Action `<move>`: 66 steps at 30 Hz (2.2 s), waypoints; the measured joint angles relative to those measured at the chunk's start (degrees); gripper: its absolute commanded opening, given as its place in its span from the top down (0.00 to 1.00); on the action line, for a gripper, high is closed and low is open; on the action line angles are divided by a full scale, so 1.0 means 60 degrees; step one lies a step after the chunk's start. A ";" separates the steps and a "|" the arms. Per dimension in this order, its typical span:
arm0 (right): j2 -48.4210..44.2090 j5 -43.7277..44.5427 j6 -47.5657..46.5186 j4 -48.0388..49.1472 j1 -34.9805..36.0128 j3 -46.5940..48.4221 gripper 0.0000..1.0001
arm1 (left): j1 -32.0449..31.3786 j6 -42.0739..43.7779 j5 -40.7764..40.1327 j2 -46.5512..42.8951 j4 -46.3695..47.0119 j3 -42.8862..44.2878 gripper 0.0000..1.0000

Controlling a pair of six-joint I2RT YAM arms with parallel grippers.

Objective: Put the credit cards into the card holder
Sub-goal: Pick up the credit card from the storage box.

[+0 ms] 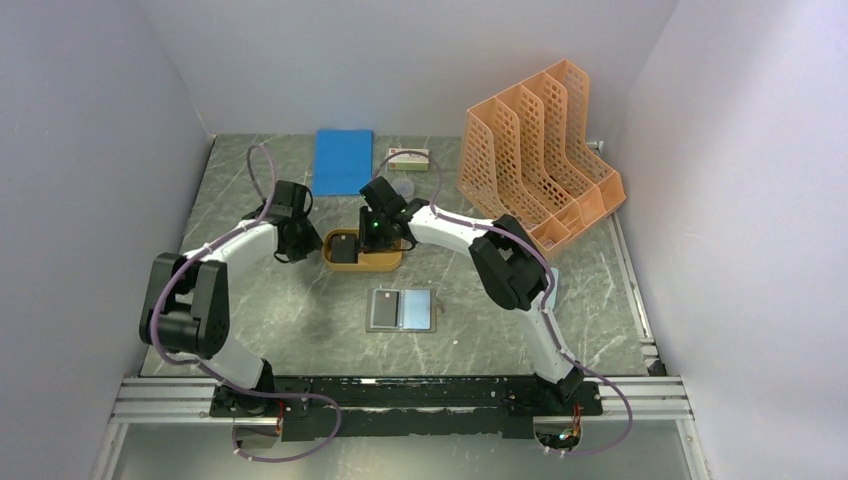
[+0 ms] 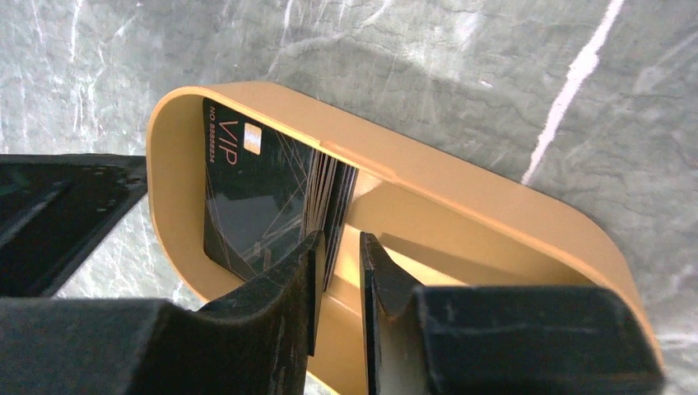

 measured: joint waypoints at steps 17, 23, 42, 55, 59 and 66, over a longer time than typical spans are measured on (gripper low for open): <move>-0.1432 -0.0987 0.0543 0.1672 -0.0350 -0.1581 0.40 | -0.0022 0.0382 0.1282 -0.1829 0.0277 0.0295 0.50; -0.1038 -0.1344 0.0973 0.2342 -0.0335 -0.1643 0.39 | -0.0091 0.0601 0.1781 -0.1694 0.0619 0.0288 0.48; -0.0841 -0.1020 0.1086 0.2310 -0.0342 -0.1679 0.40 | -0.0601 0.1610 0.0040 -0.1118 -0.0262 0.0466 0.30; -0.0637 -0.1220 0.1140 0.2419 -0.0342 -0.1679 0.42 | -0.0601 0.1880 -0.0168 0.0200 -0.0503 0.0539 0.36; -0.0528 -0.1308 0.1213 0.2484 -0.0346 -0.1676 0.43 | -0.0601 0.1880 -0.0310 0.0321 -0.0605 0.0612 0.38; -0.0357 -0.1395 0.1348 0.2510 -0.0342 -0.1475 0.45 | -0.0601 0.1876 -0.0393 0.0667 -0.0710 0.0860 0.41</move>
